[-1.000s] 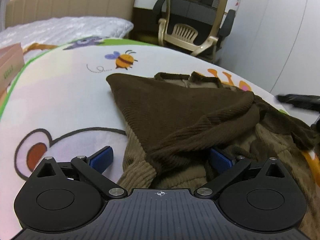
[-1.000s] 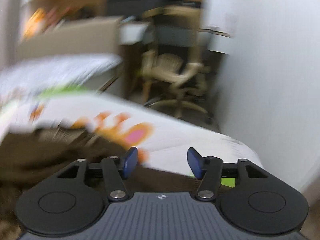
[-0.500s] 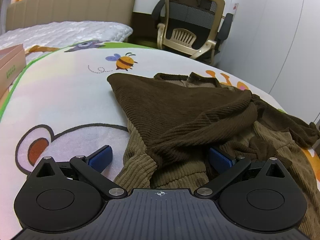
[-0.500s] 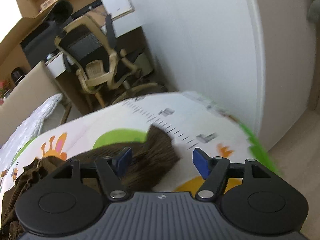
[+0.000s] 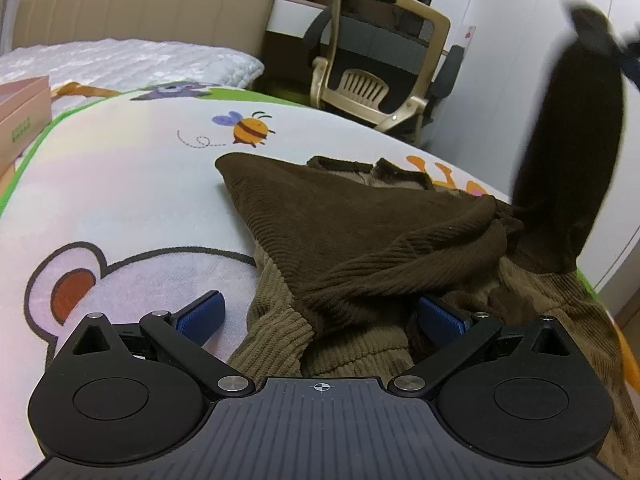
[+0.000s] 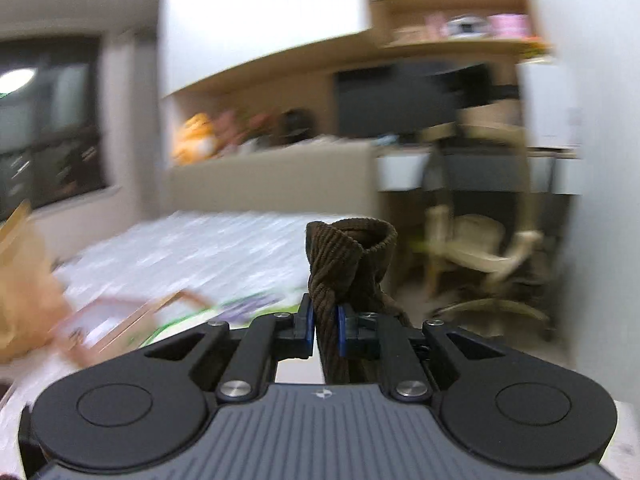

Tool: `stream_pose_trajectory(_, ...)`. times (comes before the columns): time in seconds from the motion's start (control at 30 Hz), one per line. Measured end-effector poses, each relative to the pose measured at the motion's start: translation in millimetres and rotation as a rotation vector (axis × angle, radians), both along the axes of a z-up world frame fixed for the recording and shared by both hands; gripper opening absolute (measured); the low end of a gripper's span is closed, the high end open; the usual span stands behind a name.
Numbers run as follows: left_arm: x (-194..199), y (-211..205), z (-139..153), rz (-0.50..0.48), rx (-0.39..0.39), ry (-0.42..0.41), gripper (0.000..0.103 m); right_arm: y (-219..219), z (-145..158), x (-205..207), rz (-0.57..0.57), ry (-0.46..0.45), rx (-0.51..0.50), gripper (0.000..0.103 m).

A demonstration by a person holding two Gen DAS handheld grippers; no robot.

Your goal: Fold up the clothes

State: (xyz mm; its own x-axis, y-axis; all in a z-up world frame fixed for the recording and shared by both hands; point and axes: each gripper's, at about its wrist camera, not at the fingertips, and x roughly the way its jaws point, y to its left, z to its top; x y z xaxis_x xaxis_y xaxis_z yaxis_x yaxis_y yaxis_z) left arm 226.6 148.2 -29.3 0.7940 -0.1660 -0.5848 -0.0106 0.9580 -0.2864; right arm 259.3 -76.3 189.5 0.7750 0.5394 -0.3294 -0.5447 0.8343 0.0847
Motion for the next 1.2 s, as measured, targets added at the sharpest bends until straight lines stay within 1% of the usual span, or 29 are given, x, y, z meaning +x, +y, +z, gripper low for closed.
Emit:
stream_pose_trajectory(0.1,-1,2,0,0.002,-0.015,-0.006,0.103,52,-34,7,0.094,0.074,-0.064,0.011)
stream_pose_trajectory(0.17,-1,2,0,0.003,-0.02,-0.008,0.103,77,-59,11,0.159,0.15,-0.096,0.015)
stream_pose_trajectory(0.2,-2,2,0,0.003,-0.023,-0.009,0.103,84,-68,12,0.189,0.182,-0.099,0.019)
stream_pose_trajectory(0.27,-2,3,0,0.003,-0.028,-0.01,0.103,94,-77,8,0.242,0.228,-0.091,0.049)
stream_pose_trajectory(0.33,-2,3,0,0.003,-0.029,-0.01,0.103,88,-71,-1,0.28,0.22,-0.044,0.064)
stream_pose_trajectory(0.4,-2,4,-1,0.002,-0.031,-0.011,0.103,68,-56,-13,0.289,0.192,0.018,0.07)
stream_pose_trajectory(0.47,-3,4,-1,0.002,-0.03,-0.01,0.103,38,-44,-18,0.239,0.154,0.072,0.08)
stream_pose_trajectory(0.53,-3,4,0,0.002,-0.026,-0.007,0.103,8,-37,-20,0.15,0.121,0.091,0.081)
stream_pose_trajectory(0.6,-3,5,2,0.003,-0.026,-0.001,0.103,-18,-43,-22,0.071,0.121,0.078,0.081)
stream_pose_trajectory(0.67,-4,10,7,0.013,-0.064,0.013,0.103,-40,-54,-24,0.006,0.137,0.058,0.081)
stream_pose_trajectory(0.7,-5,12,12,0.02,-0.091,0.007,0.103,-51,-59,-25,-0.027,0.146,0.048,0.081)
stream_pose_trajectory(0.77,-7,13,29,0.022,-0.096,-0.053,0.103,-72,-70,-26,-0.089,0.163,0.028,0.081)
stream_pose_trajectory(0.83,-6,12,46,0.02,-0.088,-0.111,0.103,-86,-81,-24,-0.128,0.189,0.01,0.081)
stream_pose_trajectory(0.87,-2,10,54,0.014,-0.078,-0.132,0.103,-89,-84,-21,-0.141,0.196,-0.004,0.081)
stream_pose_trajectory(0.9,4,9,59,0.007,-0.072,-0.135,0.103,-91,-87,-17,-0.155,0.201,-0.028,0.081)
stream_pose_trajectory(0.93,14,8,63,-0.002,-0.058,-0.117,0.103,-93,-89,-11,-0.167,0.211,-0.045,0.081)
stream_pose_trajectory(1.0,37,7,66,-0.011,-0.022,-0.058,0.103,-97,-94,11,-0.178,0.267,-0.035,0.074)
stream_pose_trajectory(1.03,48,9,65,-0.008,-0.003,-0.021,0.103,-99,-96,22,-0.183,0.295,-0.029,0.066)
stream_pose_trajectory(1.07,60,13,63,-0.005,-0.004,0.01,0.103,-101,-99,33,-0.188,0.323,-0.024,0.06)
stream_pose_trajectory(1.2,103,44,42,0.037,-0.102,0.147,0.102,-105,-113,81,-0.21,0.446,-0.004,0.06)
